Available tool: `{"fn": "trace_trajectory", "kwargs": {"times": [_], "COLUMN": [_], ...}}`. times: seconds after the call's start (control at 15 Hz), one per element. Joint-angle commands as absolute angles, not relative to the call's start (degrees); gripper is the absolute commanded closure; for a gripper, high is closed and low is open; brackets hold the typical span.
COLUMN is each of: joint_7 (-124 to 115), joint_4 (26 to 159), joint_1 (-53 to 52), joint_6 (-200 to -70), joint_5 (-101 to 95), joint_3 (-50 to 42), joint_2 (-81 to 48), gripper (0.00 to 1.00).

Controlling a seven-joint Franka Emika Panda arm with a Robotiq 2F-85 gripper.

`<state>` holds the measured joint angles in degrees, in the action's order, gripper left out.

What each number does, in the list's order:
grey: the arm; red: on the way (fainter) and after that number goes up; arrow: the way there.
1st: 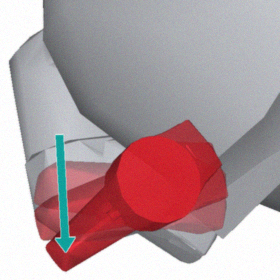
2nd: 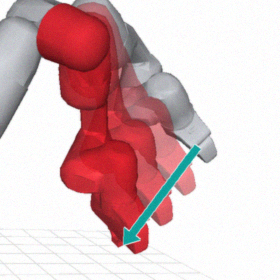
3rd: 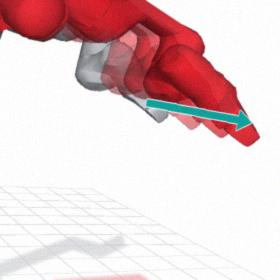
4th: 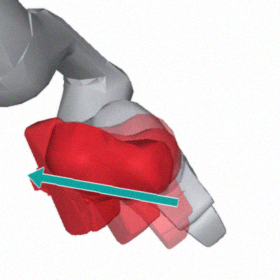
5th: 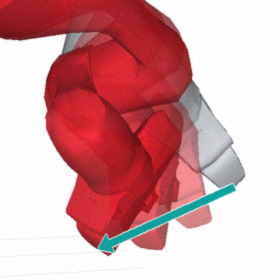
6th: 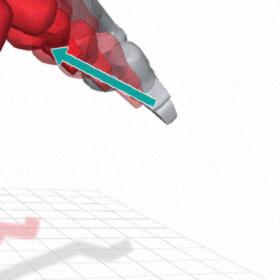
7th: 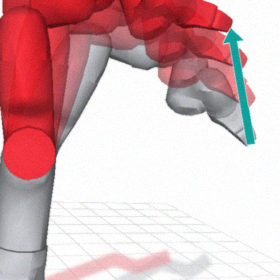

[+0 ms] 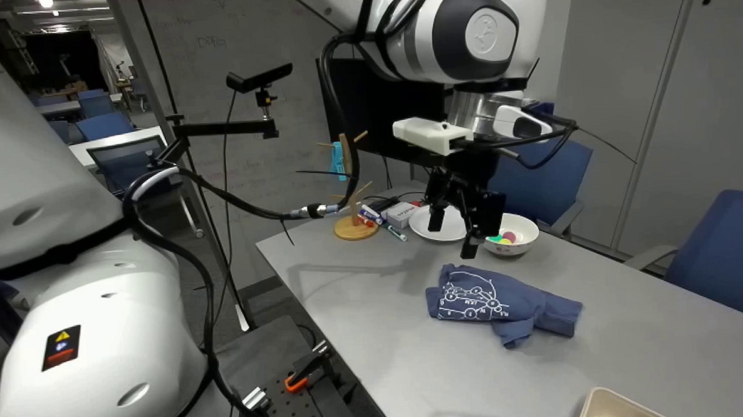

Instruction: Unfold the blue t-shirt once

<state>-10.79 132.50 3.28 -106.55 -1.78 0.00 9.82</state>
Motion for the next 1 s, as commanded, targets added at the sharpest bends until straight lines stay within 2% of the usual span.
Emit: {"fn": "trace_trajectory", "kwargs": {"times": [0.0, 0.6, 0.93], "joint_7": [-10.82, -10.66, -9.72], "joint_4": [132.43, 132.41, 132.17], "joint_1": [2.95, 2.89, 1.66], "joint_6": [-106.46, -106.78, -112.95], "joint_5": [-1.83, -1.92, -2.40], "joint_3": [-0.33, -0.27, 0.78], "joint_2": [9.80, 9.77, 8.79], "gripper": [0.00, 0.00, 0.00]}}
